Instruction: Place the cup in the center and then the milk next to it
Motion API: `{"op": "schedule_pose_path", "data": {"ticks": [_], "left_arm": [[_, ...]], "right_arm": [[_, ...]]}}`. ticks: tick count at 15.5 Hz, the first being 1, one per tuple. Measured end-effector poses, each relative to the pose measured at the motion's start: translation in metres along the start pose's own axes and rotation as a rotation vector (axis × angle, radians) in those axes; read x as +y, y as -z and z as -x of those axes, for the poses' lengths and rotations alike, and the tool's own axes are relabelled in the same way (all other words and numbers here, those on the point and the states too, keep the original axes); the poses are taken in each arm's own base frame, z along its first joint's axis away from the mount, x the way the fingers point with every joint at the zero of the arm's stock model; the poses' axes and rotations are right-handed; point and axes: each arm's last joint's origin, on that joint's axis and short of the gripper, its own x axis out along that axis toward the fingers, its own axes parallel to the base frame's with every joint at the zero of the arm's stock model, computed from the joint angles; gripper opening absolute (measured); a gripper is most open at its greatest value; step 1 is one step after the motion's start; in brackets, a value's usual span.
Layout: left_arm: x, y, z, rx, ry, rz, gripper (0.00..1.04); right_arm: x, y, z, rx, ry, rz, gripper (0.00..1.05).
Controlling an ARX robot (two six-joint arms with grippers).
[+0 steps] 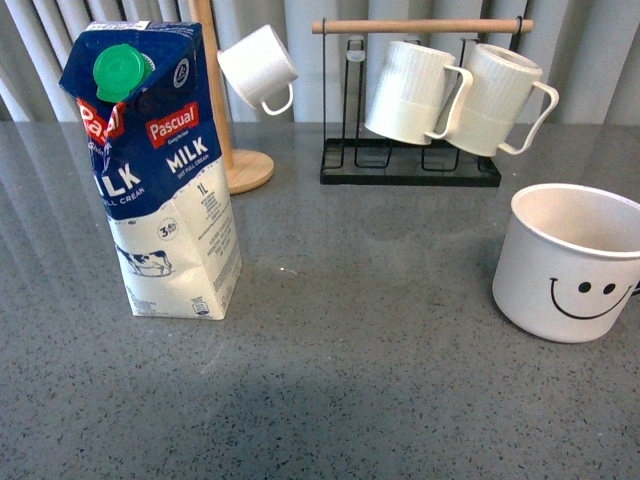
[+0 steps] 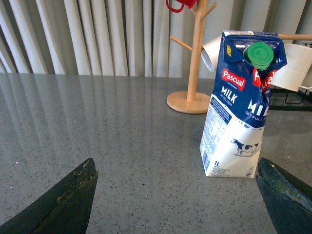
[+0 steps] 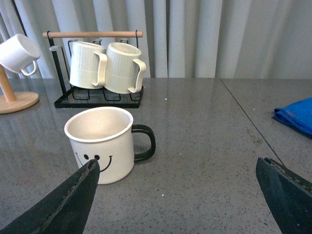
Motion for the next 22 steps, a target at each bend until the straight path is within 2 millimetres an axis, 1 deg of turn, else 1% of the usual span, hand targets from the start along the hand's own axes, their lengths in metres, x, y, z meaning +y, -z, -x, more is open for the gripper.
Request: {"op": "schedule_pose_path", "data": {"ticks": [22], "left_arm": [[0.0, 0.0, 0.0, 0.0, 0.0, 0.0, 0.98]], "right_arm": [[0.0, 0.0, 0.0, 0.0, 0.0, 0.0, 0.98]]}}
